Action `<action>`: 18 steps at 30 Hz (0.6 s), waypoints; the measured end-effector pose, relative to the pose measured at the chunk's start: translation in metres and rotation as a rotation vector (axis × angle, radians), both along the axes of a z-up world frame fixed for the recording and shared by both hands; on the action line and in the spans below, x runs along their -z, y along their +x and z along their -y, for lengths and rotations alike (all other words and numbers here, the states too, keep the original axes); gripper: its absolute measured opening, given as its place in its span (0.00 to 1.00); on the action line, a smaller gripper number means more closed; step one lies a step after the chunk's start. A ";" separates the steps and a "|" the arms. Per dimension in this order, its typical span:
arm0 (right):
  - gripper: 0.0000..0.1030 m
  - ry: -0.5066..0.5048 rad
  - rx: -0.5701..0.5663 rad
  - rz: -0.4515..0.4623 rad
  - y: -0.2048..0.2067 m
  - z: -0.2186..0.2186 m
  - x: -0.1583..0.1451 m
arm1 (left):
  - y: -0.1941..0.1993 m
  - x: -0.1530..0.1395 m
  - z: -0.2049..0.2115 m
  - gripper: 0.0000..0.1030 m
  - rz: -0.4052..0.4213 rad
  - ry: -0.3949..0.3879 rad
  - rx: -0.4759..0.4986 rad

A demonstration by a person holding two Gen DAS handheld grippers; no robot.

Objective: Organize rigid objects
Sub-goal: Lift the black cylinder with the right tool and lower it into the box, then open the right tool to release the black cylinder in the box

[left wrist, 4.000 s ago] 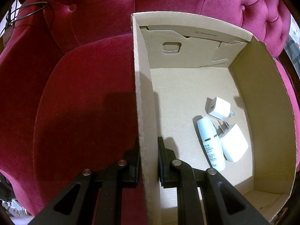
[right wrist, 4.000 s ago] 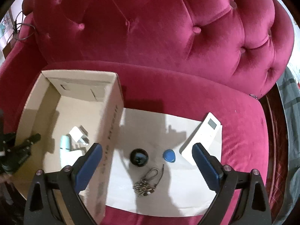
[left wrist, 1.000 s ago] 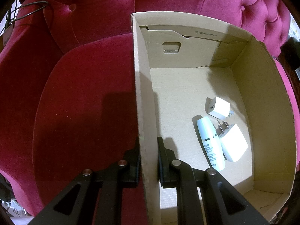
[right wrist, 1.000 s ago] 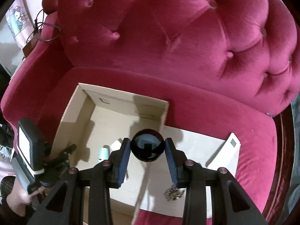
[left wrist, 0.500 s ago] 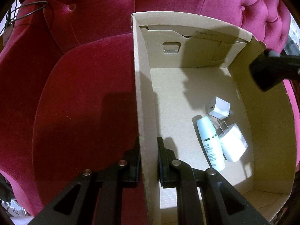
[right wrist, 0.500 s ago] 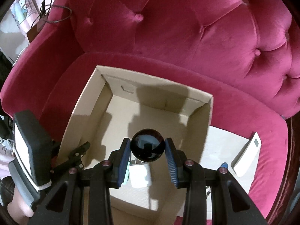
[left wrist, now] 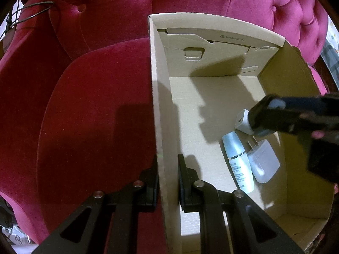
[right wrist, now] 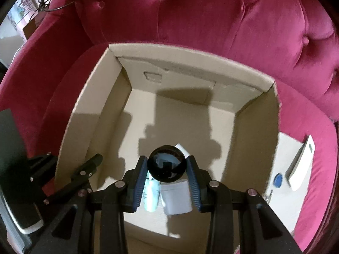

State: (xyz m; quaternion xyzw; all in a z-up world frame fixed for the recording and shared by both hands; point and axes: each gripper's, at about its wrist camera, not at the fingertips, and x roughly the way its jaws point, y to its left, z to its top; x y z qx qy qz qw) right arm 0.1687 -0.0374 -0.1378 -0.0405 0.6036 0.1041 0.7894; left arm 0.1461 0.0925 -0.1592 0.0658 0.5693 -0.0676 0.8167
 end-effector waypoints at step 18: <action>0.48 0.005 0.030 -0.011 0.004 0.001 0.011 | -0.001 0.000 0.004 0.15 0.001 0.001 -0.001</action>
